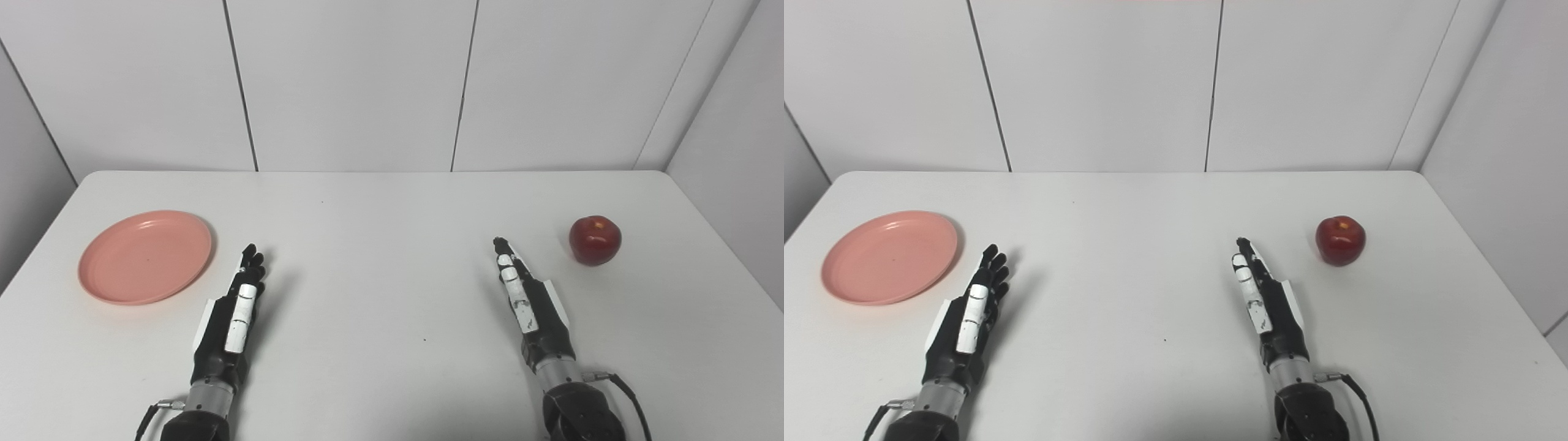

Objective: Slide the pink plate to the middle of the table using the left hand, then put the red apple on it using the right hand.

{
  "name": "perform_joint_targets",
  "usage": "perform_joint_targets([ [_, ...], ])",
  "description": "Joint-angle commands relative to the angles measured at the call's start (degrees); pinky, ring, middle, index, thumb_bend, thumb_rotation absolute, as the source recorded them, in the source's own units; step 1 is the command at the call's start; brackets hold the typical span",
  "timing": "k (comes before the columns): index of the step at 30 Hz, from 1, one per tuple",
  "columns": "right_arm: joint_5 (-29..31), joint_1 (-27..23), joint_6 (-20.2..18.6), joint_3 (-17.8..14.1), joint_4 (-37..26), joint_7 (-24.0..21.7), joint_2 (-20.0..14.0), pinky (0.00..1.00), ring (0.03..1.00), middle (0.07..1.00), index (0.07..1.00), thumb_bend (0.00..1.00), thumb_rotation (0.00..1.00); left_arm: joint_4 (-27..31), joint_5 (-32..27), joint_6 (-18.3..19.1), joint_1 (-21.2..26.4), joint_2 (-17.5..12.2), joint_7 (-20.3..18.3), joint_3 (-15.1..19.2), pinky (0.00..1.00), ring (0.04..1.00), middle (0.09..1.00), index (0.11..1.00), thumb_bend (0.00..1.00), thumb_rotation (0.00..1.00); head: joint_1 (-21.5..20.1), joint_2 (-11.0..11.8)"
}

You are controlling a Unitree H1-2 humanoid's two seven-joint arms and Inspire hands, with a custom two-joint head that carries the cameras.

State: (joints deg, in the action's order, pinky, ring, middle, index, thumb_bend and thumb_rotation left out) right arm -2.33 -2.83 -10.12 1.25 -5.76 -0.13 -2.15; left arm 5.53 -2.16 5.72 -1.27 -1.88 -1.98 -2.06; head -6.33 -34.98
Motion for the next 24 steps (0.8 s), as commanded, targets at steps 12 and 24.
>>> perform_joint_targets([
  [12,2.9,-0.8,1.9,-2.7,-0.9,1.8,3.4,1.00,0.999,0.987,0.960,0.78,1.00,2.1,-6.1,2.3,-1.5,2.8,1.9,2.4,1.00,1.000,1.000,1.000,0.69,1.00,0.2,0.0],
  [24,2.8,-0.7,4.0,-3.1,-0.2,2.9,4.3,1.00,1.000,0.998,0.972,0.79,1.00,1.8,-6.4,1.5,-1.3,3.4,3.4,3.2,1.00,1.000,1.000,1.000,0.63,1.00,0.2,0.0],
])
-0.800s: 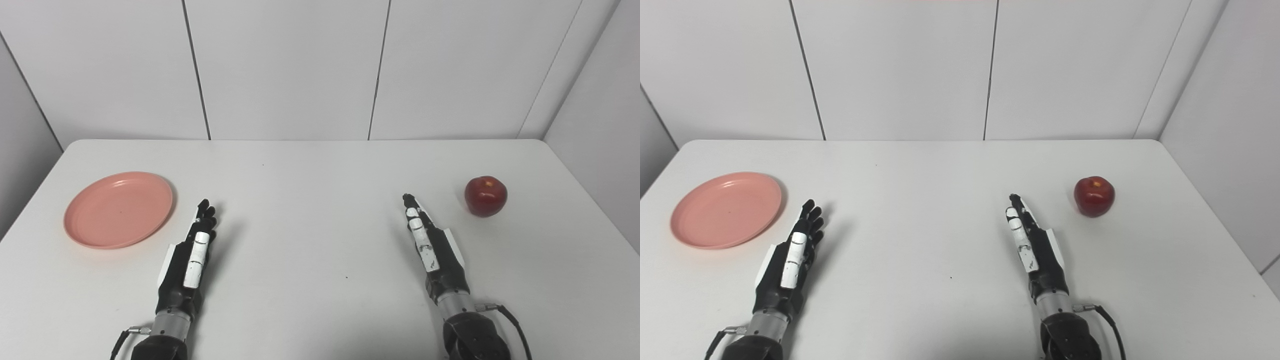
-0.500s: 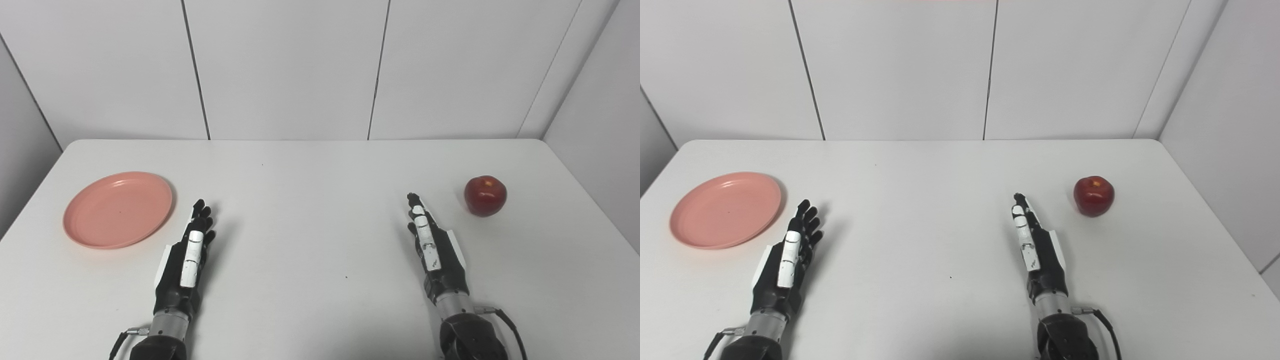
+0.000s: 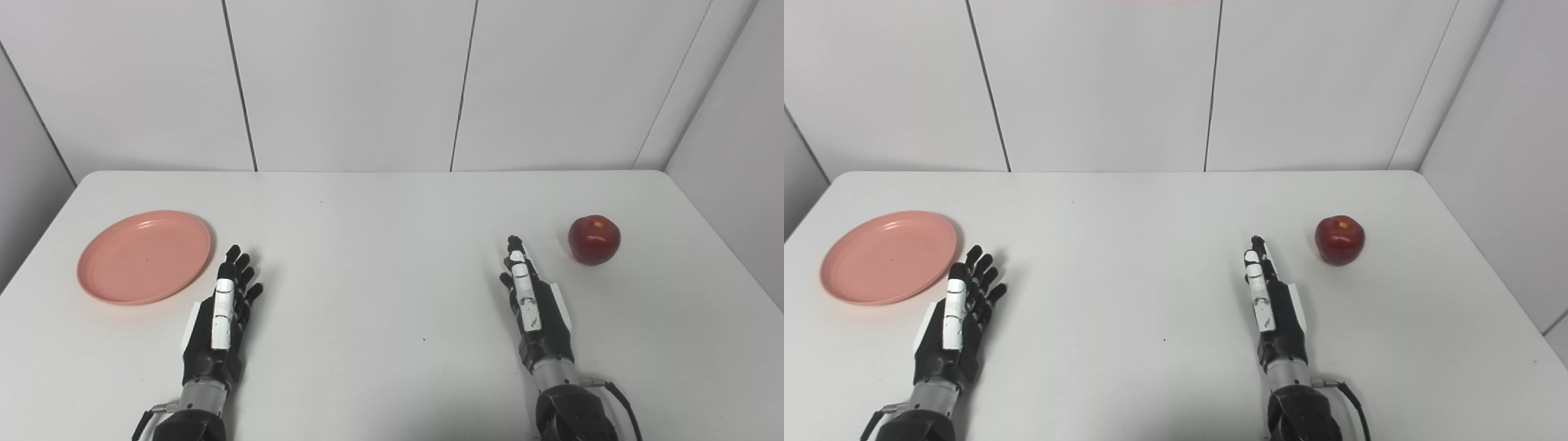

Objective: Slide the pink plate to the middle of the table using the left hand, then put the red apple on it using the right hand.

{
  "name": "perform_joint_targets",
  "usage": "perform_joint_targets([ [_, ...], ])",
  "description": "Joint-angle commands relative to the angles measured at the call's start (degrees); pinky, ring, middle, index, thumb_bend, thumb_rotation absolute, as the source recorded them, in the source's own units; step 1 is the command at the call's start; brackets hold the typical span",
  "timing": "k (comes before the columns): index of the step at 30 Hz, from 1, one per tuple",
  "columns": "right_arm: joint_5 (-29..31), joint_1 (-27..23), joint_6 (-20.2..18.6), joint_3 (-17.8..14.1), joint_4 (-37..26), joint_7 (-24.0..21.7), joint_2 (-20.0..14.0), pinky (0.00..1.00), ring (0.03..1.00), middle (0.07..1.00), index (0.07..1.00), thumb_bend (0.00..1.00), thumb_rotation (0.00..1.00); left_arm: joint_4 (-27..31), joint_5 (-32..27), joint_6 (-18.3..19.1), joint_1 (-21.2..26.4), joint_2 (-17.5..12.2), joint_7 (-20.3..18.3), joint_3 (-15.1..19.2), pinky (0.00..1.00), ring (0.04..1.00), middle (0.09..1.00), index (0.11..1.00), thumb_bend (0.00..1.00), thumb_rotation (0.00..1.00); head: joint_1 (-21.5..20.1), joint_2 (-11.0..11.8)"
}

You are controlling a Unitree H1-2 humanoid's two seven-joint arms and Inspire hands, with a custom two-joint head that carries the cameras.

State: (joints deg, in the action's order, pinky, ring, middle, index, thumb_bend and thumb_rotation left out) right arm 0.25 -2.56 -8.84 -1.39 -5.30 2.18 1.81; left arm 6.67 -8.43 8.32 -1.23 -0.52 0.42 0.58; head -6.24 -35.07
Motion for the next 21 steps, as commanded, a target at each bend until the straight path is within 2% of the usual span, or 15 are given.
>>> perform_joint_targets([
  [1,0.2,-0.9,2.8,-0.4,-0.7,0.5,0.3,1.00,1.000,1.000,0.973,0.80,1.00,0.4,-0.1,-1.4,-1.3,2.1,1.0,0.6,1.00,1.000,1.000,1.000,0.64,1.00,0.1,0.0],
  [15,-0.5,-0.9,3.5,-0.3,-0.4,0.6,0.1,1.00,1.000,0.995,0.967,0.79,1.00,-0.1,0.7,-3.1,-1.3,1.9,1.0,0.1,1.00,1.000,1.000,1.000,0.67,1.00,0.1,-0.1],
  [21,-0.8,-0.9,3.5,-0.2,-0.4,0.6,0.0,1.00,1.000,0.988,0.964,0.78,1.00,-1.3,2.9,-6.8,-1.2,1.4,1.0,-0.7,1.00,1.000,1.000,1.000,0.69,1.00,0.2,0.0],
])
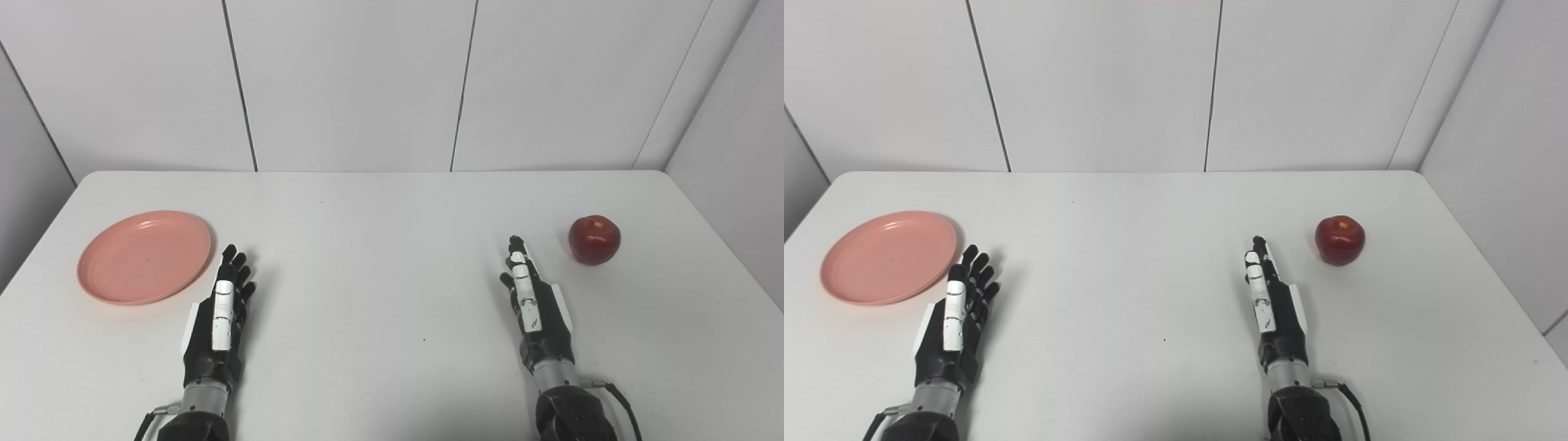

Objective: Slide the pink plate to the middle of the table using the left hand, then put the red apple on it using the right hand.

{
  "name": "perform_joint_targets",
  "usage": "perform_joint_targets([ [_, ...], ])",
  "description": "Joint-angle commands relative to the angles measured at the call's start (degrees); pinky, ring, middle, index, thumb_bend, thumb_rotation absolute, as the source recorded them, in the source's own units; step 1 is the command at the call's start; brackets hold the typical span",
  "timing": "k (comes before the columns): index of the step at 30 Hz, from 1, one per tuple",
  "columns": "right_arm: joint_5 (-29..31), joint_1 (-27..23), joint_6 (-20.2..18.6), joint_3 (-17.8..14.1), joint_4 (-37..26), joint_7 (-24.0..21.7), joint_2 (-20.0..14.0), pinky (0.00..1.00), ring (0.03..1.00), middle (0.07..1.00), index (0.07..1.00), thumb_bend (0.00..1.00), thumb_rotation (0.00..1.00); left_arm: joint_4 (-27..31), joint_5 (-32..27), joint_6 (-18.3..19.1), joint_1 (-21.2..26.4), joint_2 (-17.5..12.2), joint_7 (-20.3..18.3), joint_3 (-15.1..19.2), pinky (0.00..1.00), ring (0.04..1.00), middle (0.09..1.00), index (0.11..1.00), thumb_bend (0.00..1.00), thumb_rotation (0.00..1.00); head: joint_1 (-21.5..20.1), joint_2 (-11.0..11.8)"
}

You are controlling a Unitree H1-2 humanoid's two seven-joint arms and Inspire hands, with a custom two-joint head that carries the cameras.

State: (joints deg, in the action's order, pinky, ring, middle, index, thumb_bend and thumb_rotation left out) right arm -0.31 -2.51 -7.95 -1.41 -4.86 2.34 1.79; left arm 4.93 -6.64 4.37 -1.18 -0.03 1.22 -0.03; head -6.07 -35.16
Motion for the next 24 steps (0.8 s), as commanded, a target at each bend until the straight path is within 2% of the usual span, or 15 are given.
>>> perform_joint_targets([
  [1,-0.4,-0.9,2.6,-0.1,-0.9,0.4,0.0,1.00,1.000,0.988,0.965,0.78,1.00,0.4,1.2,-2.9,-1.2,1.0,0.2,-0.1,1.00,1.000,1.000,1.000,0.70,1.00,0.1,0.1],
  [9,-0.4,-1.0,2.5,-0.1,-0.6,0.1,-0.6,1.00,1.000,0.984,0.959,0.79,1.00,0.2,1.4,-2.5,-1.2,1.2,0.0,-0.4,1.00,1.000,1.000,1.000,0.68,1.00,1.0,0.6],
  [18,2.6,-0.6,3.2,-1.5,0.4,-1.5,-2.7,1.00,1.000,0.982,0.961,0.76,1.00,-0.9,3.6,-3.4,-1.5,3.0,1.8,-1.9,1.00,1.000,1.000,1.000,0.72,1.00,7.8,2.6],
  [24,4.9,-0.7,5.3,-2.8,3.2,-3.0,-4.7,1.00,1.000,0.984,0.980,0.78,1.00,-2.4,5.6,-4.9,-1.3,4.8,3.5,-3.5,1.00,1.000,1.000,1.000,0.74,0.99,13.2,4.8],
])
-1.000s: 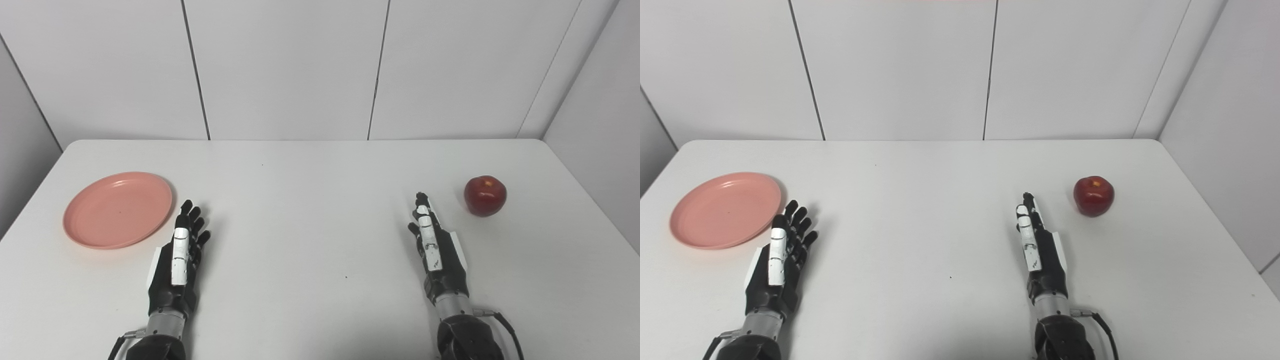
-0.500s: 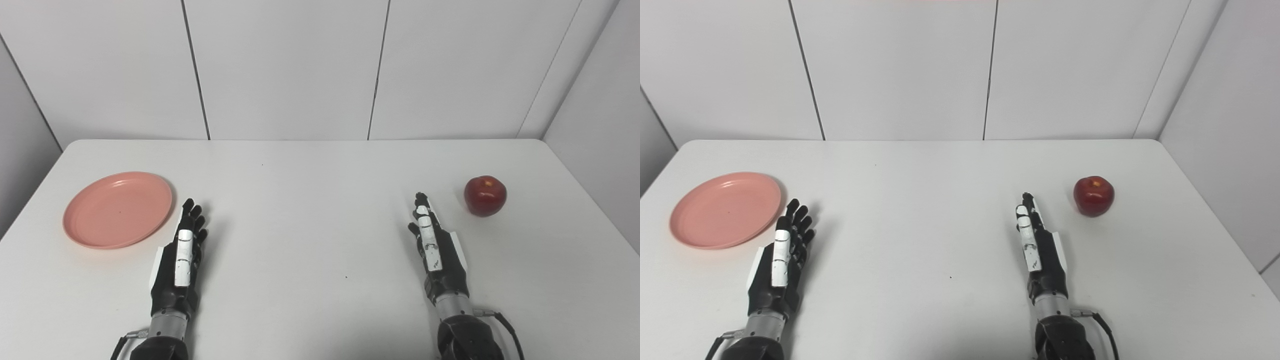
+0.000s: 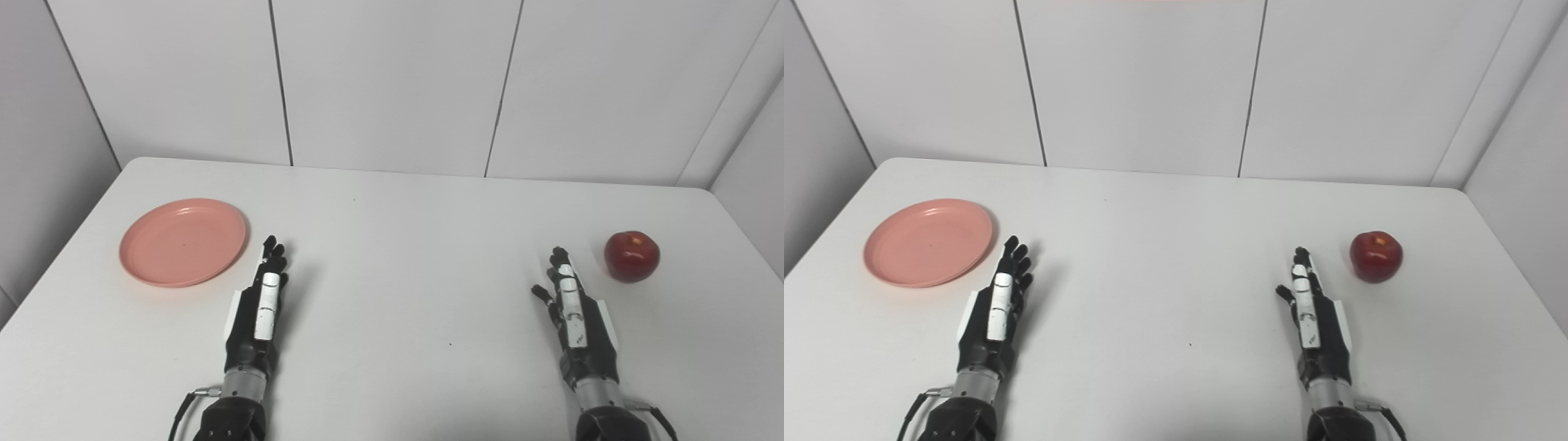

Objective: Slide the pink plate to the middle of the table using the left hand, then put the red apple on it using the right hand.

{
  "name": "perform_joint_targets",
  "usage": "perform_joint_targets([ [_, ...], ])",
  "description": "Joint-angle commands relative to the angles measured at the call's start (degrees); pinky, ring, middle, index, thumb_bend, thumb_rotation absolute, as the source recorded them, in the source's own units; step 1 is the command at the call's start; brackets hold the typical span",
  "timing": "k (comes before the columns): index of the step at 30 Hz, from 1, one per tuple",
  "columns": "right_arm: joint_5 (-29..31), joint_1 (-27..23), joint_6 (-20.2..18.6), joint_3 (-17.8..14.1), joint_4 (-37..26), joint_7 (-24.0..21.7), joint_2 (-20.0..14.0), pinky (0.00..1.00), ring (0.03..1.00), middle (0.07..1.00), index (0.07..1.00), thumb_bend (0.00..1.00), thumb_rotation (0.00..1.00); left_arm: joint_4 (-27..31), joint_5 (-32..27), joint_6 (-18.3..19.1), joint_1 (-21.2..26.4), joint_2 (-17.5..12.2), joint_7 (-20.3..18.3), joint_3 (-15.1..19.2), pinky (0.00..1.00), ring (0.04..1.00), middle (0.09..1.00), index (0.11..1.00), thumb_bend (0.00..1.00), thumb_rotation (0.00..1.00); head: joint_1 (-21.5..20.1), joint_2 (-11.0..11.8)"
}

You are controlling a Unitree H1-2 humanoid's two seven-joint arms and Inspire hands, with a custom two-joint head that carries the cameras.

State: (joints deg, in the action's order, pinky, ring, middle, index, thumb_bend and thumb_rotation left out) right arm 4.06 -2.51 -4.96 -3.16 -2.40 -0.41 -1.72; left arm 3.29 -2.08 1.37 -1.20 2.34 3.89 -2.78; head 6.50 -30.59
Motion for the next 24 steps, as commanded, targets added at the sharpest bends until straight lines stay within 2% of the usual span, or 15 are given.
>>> perform_joint_targets([
  [1,1.2,-0.8,2.5,-1.3,1.1,-0.7,-1.6,1.00,1.000,0.986,0.983,0.78,1.00,-0.9,1.4,-2.1,-1.3,2.8,1.1,-1.0,1.00,1.000,1.000,1.000,0.74,0.99,1.3,0.5],
  [6,3.1,-1.0,3.8,-2.2,3.2,-2.3,-2.9,1.00,1.000,0.989,0.982,0.80,1.00,-1.6,3.3,-2.3,-1.2,4.8,2.1,-1.4,1.00,1.000,1.000,1.000,0.71,1.00,3.6,1.8],
  [12,4.8,-1.1,5.4,-3.1,5.2,-4.1,-4.1,1.00,1.000,0.999,0.982,0.82,1.00,-2.5,5.7,-2.4,-1.3,6.1,3.1,-1.9,1.00,1.000,1.000,1.000,0.73,1.00,6.6,3.6],
  [20,6.0,-1.5,7.0,-4.0,8.1,-5.5,-5.4,1.00,1.000,1.000,0.993,0.80,1.00,-5.3,7.9,-4.9,-0.8,7.2,3.7,-2.5,1.00,1.000,1.000,1.000,0.74,1.00,10.6,6.2],
  [24,6.5,-1.7,7.5,-4.3,8.9,-5.7,-5.8,1.00,1.000,1.000,0.999,0.79,1.00,-6.4,9.1,-5.8,-0.5,7.7,4.2,-2.8,1.00,1.000,1.000,1.000,0.71,1.00,12.4,7.0],
])
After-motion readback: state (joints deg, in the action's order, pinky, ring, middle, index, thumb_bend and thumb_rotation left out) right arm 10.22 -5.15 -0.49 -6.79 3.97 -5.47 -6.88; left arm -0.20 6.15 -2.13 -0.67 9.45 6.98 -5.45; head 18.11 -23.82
